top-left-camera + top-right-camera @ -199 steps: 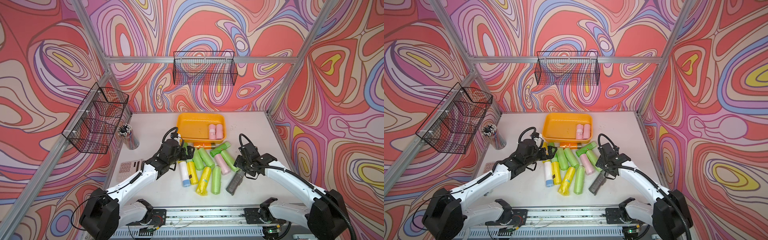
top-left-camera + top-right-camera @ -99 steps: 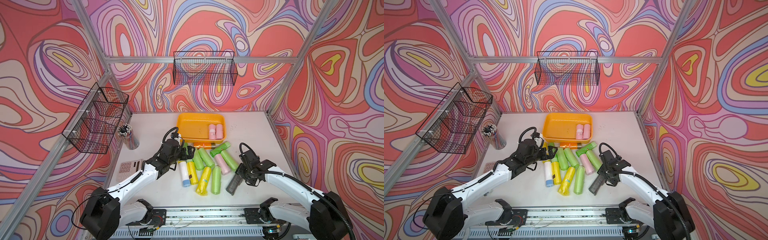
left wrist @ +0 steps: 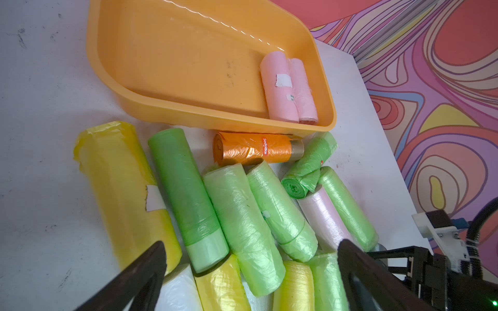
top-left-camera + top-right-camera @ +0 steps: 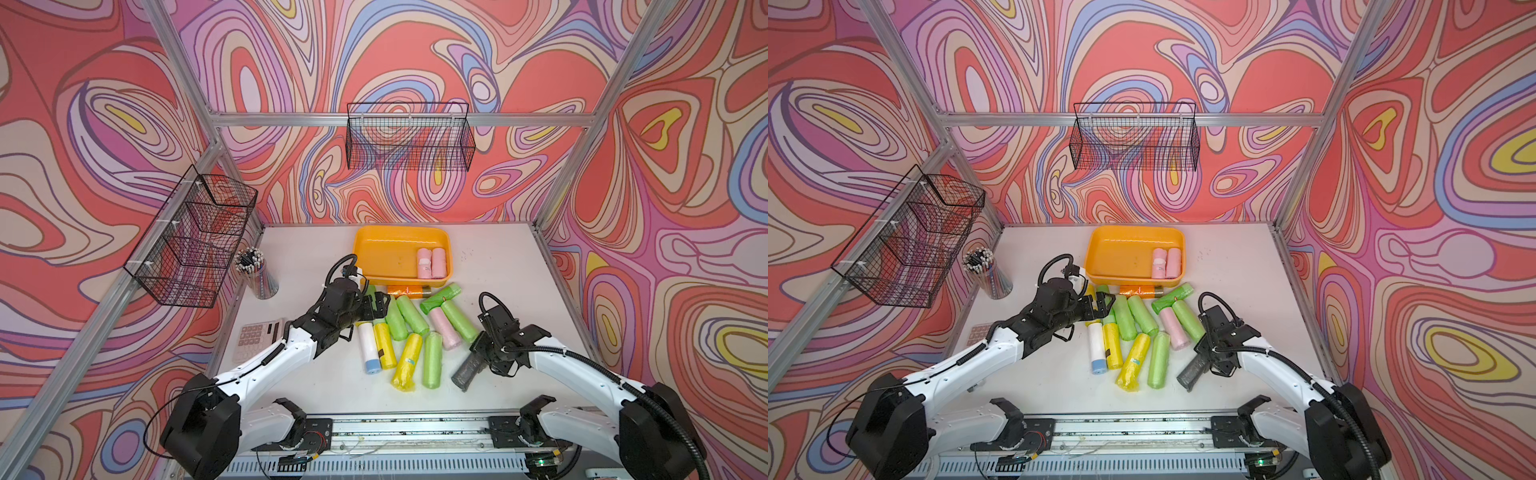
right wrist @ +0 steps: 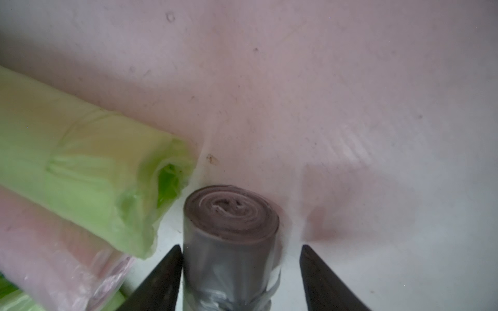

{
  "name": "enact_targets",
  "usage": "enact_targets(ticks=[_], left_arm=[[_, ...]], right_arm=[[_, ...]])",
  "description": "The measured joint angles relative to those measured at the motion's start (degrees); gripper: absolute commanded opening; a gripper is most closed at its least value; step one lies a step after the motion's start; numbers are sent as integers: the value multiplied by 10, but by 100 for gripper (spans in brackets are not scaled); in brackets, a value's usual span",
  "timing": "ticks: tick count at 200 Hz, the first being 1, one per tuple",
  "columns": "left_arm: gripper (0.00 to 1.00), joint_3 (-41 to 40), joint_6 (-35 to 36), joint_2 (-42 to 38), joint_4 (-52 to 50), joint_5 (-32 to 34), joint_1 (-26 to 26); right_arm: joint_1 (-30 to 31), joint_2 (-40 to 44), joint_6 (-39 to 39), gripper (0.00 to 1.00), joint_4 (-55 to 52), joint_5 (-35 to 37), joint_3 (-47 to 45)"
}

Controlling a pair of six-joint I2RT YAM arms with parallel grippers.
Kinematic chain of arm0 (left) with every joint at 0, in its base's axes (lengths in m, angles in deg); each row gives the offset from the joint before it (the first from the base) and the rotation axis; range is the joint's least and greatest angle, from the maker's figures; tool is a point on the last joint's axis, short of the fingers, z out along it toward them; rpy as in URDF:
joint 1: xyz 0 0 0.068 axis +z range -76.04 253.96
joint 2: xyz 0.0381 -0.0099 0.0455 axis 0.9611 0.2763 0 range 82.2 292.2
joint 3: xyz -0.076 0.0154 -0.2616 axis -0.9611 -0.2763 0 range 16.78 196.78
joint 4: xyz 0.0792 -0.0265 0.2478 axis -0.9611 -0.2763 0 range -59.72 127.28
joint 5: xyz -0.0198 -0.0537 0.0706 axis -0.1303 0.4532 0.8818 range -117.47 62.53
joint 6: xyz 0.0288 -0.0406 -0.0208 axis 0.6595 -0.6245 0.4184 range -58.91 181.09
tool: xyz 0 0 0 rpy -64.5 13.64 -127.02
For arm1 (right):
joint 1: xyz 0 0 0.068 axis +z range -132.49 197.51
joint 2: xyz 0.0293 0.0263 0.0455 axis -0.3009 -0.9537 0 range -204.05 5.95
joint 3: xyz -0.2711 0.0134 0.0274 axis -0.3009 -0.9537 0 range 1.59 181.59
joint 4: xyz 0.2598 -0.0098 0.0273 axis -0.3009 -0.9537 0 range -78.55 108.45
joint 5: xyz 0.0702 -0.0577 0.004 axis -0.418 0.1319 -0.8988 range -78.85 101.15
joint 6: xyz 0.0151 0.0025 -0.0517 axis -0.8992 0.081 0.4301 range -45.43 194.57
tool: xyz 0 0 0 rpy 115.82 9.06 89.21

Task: Put the roll of trash bags into the storage box
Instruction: Pick up the roll of trash bags from the center of the board.

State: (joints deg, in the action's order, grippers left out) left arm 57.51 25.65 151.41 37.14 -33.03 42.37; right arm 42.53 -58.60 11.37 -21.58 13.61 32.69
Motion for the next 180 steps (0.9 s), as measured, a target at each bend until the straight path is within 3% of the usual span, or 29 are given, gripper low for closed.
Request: enact_targets(ticks=[70,101,121,180], left_arm=[[100,0,0,10,0,0,0],[100,0,1,10,0,0,0],[100,0,1,10,0,1,0],[100,0,3,10,-1,4,0]], right_arm=[[28,-26,-27,69,19,-10,-3],[42,-37,-39,53,37,-10,-2],[47,-49,-45,37,37,-5,4],[56,-85,-49,35,34,1,31]])
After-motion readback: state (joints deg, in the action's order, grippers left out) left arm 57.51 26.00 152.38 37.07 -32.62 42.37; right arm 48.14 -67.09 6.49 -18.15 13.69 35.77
